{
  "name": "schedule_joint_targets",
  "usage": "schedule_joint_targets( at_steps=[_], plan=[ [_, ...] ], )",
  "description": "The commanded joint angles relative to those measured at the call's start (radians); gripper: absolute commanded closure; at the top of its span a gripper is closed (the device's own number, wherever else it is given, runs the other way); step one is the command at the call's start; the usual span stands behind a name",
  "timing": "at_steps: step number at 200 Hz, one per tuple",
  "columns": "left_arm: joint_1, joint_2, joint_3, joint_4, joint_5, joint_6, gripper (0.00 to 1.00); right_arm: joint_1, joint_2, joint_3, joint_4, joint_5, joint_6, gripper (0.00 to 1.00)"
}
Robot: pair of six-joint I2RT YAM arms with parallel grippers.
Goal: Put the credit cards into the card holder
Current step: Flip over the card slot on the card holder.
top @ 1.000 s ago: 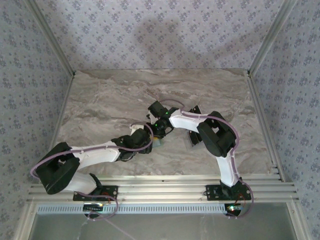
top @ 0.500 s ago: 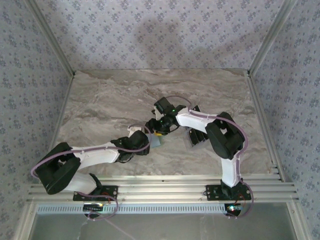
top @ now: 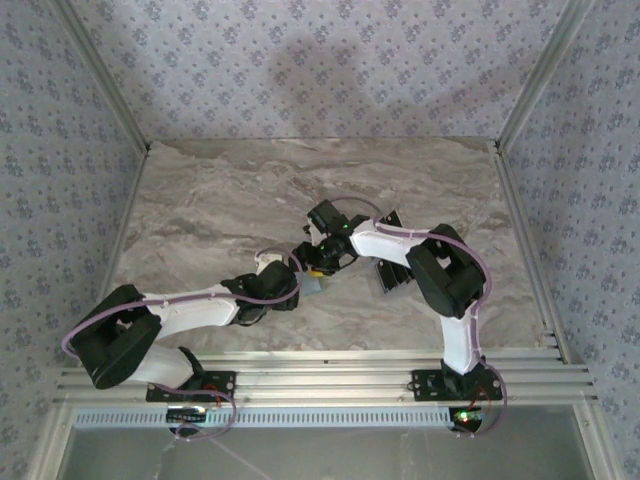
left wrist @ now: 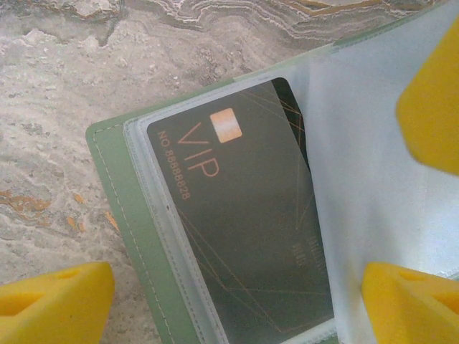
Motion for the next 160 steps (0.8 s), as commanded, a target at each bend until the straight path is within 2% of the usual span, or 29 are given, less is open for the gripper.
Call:
schedule_joint_targets(
  at_steps=[1, 78, 123, 160],
  plan=[
    [0.008, -0.032, 0.0, -0.008, -0.017, -0.004, 0.1, 0.011, 0.037, 0.011, -0.003, -0.013, 0.019, 0.41],
    [0.014, -0.108, -0.009, -0.029, -0.012, -0.001, 0.09, 0.028, 0.031, 0.039, -0.003, -0.028, 0.031, 0.41],
    [0.012, -0.346, -0.077, -0.09, -0.043, -0.047, 0.07, 0.066, 0.014, 0.097, -0.042, -0.015, 0.034, 0.41],
    [0.013, -0.584, -0.148, -0.193, -0.086, -0.112, 0.06, 0.092, 0.071, 0.177, -0.091, -0.001, 0.035, 0.41]
  ],
)
